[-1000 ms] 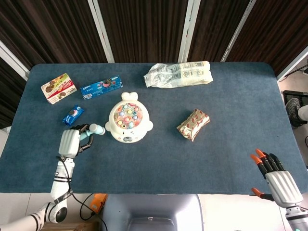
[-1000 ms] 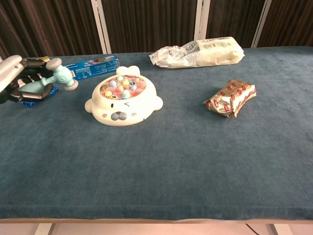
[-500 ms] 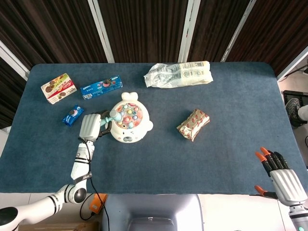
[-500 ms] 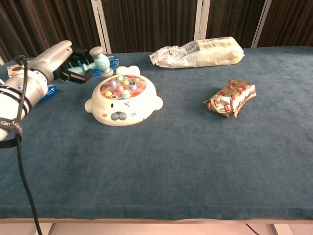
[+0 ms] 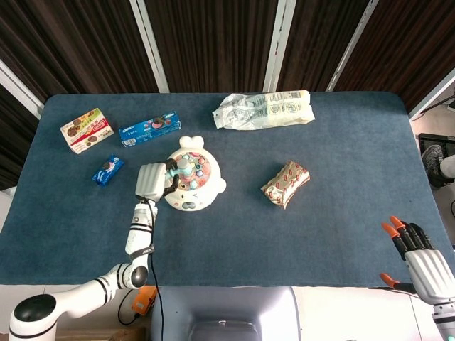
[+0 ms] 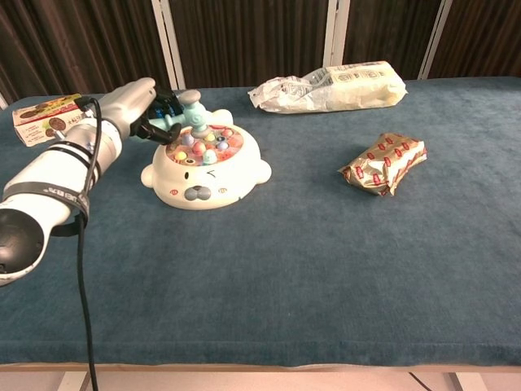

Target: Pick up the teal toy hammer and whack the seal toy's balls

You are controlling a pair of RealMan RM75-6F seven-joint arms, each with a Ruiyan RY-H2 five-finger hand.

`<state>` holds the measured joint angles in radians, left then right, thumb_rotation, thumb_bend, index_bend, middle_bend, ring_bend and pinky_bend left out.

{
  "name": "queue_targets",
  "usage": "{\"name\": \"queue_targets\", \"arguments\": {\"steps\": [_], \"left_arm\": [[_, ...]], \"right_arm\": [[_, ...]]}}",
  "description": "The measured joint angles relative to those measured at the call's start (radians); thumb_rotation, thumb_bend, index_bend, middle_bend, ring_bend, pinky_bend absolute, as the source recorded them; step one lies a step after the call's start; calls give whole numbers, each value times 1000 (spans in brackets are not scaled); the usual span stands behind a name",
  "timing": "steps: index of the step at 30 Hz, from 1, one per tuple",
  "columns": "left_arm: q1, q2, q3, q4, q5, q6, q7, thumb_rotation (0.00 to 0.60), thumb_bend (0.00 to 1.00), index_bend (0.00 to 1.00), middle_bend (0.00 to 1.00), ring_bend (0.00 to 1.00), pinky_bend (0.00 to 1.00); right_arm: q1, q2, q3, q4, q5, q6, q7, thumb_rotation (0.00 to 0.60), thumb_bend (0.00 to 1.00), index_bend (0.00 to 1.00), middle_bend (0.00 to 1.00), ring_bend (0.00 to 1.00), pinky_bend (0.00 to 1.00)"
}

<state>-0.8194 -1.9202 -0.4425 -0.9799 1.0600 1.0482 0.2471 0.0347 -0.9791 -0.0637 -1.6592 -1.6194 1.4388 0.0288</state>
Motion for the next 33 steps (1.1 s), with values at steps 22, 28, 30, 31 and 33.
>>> {"name": "queue_targets", "arguments": {"steps": [22,28,30,31,33], "left_arm": [[-25,7,15,18,-85,-66,55,600,789,815,940,982,1000],[-27,25,-2,-4,-87,-55,20,600,789,816,941,982,1000],[-31,30,-10,-4,-83,-49,4,600,789,816,941,982,1000],[-34,32,-14,-1,-81,-46,-5,600,788,816,941,982,1000],[-39,33,-17,12,-79,-45,-14,600,787,816,941,982,1000]], "right_arm": [[-4,4,2,3,-3,7,11,600,299,0,0,0,0],[-5,4,1,4,-4,10,14,600,299,0,0,0,0],[-6,5,2,4,-4,13,17,600,299,0,0,0,0],[-7,6,2,4,-4,14,18,600,299,0,0,0,0],[-8,7,3,5,-5,17,22,600,299,0,0,0,0]]}}
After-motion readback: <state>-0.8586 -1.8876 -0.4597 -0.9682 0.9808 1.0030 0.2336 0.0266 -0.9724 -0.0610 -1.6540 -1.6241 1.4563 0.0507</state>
